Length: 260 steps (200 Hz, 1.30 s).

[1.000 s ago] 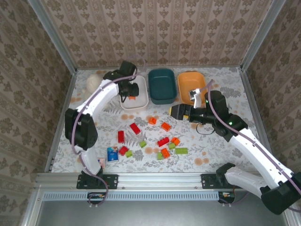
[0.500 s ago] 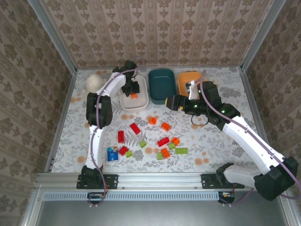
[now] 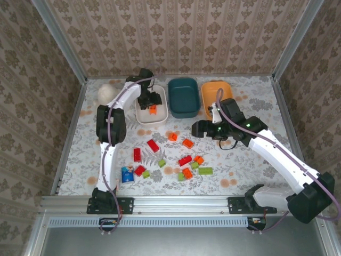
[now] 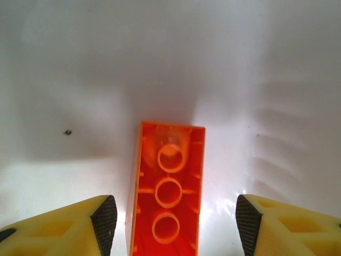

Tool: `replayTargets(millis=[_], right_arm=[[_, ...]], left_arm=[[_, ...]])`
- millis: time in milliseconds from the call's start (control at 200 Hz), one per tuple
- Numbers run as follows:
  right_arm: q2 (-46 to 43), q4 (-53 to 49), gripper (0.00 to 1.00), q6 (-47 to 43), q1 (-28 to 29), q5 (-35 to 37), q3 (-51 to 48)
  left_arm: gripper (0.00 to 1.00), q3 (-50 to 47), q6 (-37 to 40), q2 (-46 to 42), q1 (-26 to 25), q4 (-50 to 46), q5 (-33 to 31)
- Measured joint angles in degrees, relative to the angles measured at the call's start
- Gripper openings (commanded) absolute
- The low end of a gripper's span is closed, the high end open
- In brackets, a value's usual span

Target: Sort the legos into containers by color

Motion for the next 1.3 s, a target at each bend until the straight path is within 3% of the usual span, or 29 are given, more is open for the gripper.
replayTargets(millis=[155,210,380,525,710,1115,1300], right_arm=[[5.25,-3.67,0.90,-4.98,8.85,4.33,3.02],[8.48,-5.25,0.99,-6.51,11.52,5.64,4.52],[21.51,-9.01,1.00,-10.69,18.12,9.09,8.02],[28.94,-10.80,1.00,-11.32,21.35,11.61,8.15],[31.78,-10.43,1.00,-11.32,21.66,14.36,8.26],[37.70,-9.90,1.00,-11.34,21.44,18.86,9.81],[38.51,-9.05,0.91,-11.52,21.24,18.88,10.40]], left_arm=[[0.66,-9.05,-2.23,-13.09,0.00,4.37,0.00],[0.68,-13.73,-3.26,-20.15,0.00,6.14,0.04],[0.69,-33.20,-7.10,-43.08,0.00,13.99,0.57],[0.69,-48.85,-10.38,-54.90,-0.02,15.69,1.11],[0.70,-59.78,-13.14,-63.12,-0.02,13.77,1.07],[0.70,-64.50,-16.13,-72.00,-0.09,13.09,1.07],[0.69,-65.20,-16.72,-72.02,-0.83,12.94,1.07]])
